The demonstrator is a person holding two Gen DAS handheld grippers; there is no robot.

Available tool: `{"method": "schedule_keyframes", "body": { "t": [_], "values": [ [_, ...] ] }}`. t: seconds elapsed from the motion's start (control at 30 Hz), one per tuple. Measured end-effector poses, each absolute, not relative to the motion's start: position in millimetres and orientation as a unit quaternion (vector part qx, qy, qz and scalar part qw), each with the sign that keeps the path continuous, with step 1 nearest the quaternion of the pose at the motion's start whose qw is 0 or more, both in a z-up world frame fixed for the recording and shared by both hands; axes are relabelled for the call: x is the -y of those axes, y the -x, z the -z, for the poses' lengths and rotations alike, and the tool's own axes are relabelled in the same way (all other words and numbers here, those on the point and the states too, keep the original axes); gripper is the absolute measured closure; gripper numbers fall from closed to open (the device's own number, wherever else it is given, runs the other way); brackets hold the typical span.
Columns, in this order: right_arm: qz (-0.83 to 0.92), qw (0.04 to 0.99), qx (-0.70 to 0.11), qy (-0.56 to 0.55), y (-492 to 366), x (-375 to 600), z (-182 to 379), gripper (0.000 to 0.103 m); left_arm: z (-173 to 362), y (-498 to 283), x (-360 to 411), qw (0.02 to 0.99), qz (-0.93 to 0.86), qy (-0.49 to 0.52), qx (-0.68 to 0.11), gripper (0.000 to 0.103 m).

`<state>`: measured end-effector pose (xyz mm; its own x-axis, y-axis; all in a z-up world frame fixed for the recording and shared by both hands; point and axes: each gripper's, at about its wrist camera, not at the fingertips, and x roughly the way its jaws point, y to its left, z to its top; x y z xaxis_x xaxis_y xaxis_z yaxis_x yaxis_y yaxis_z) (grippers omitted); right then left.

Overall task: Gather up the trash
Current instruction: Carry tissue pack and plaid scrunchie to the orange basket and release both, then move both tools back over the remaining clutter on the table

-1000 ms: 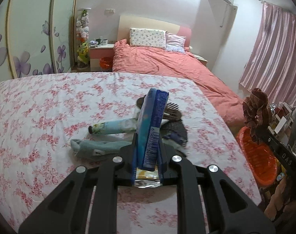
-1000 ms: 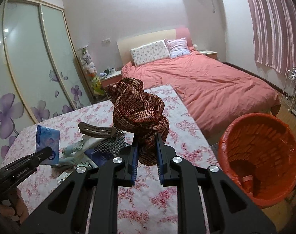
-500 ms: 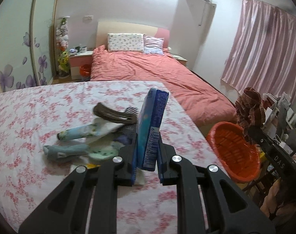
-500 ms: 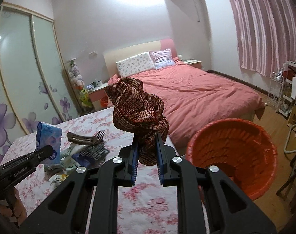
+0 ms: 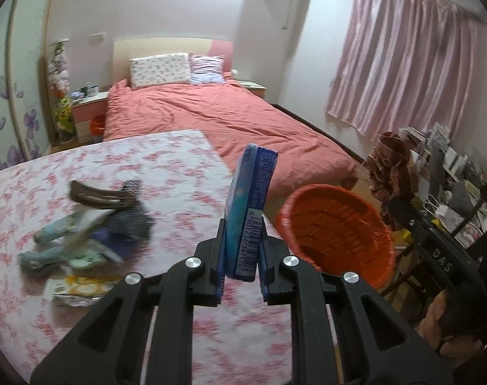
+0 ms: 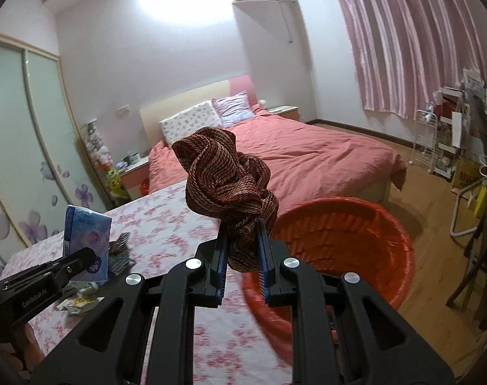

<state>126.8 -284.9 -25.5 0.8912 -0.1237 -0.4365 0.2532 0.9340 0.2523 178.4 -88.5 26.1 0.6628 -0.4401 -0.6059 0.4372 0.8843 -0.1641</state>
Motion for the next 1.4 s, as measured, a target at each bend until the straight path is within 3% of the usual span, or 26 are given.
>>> {"method": "schedule_keyframes", "body": {
  "t": [0.5, 0.6, 0.63, 0.77, 0.9, 0.97, 1.07, 1.17, 1.4],
  "values": [
    [0.144, 0.941, -0.226, -0.209, -136, 357, 55, 0.086, 9, -188, 223, 0.868, 0.334, -0.038, -0.365, 0.085],
    [0.143, 0.94, -0.231, -0.208, -140, 365, 59, 0.081, 22, -199, 242, 0.859, 0.339, -0.045, -0.381, 0.083],
    [0.145, 0.939, -0.234, -0.206, -143, 368, 61, 0.078, 26, -201, 245, 0.858, 0.338, -0.047, -0.384, 0.078],
    [0.151, 0.938, -0.239, -0.203, -144, 371, 66, 0.05, 38, -208, 256, 0.863, 0.322, -0.063, -0.384, 0.051],
    [0.163, 0.934, -0.243, -0.206, -137, 369, 69, 0.042, 45, -216, 246, 0.871, 0.294, -0.071, -0.387, 0.037],
    [0.168, 0.933, -0.244, -0.205, -135, 369, 69, 0.034, 45, -219, 231, 0.876, 0.277, -0.063, -0.39, 0.02],
    [0.175, 0.934, -0.248, -0.189, -133, 364, 67, 0.027, 44, -221, 205, 0.878, 0.256, -0.056, -0.4, 0.006],
    [0.17, 0.937, -0.249, -0.176, -133, 357, 66, 0.019, 41, -222, 174, 0.888, 0.221, -0.057, -0.399, 0.004],
    [0.133, 0.939, -0.273, -0.162, -143, 322, 67, 0.017, 43, -223, 94, 0.902, 0.139, -0.057, -0.405, 0.004]
  ]
}}
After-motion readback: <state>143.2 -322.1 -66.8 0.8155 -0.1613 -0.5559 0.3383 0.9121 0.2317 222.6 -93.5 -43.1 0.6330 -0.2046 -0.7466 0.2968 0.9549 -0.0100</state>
